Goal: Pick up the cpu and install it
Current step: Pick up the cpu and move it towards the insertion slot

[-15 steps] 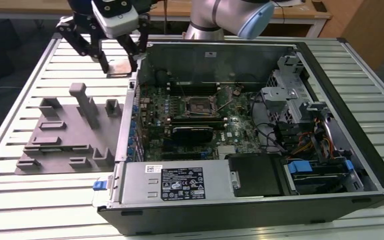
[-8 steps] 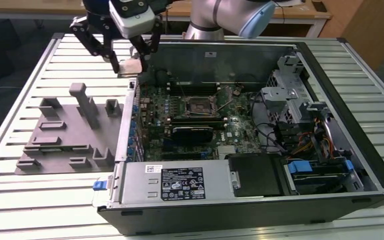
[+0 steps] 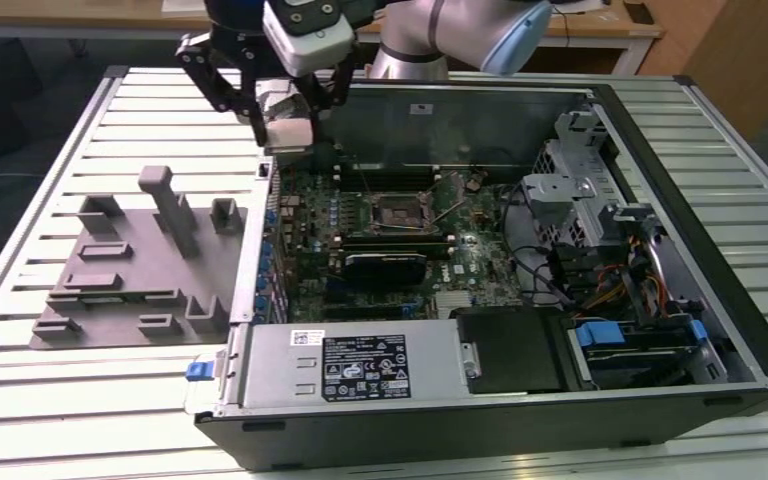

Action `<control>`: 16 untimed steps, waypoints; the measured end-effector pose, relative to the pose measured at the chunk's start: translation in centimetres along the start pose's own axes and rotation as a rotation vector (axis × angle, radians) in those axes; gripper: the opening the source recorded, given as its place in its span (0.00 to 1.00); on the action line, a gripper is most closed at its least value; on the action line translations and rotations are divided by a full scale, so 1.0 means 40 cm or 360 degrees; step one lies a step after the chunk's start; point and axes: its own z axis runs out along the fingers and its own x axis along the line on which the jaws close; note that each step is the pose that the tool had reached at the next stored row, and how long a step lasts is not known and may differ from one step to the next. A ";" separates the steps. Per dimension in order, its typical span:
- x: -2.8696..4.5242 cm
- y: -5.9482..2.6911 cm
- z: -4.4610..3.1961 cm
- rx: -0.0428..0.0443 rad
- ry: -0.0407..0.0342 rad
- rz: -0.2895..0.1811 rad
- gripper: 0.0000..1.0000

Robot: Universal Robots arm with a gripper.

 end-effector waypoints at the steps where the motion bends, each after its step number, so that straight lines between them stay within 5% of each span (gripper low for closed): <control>1: -0.008 0.000 0.000 0.0000 0.0000 0.0000 0.55; 9: -0.072 -0.001 0.005 0.0000 0.0002 0.0000 0.55; 16: -0.109 -0.002 0.023 0.0000 0.0011 0.0000 0.55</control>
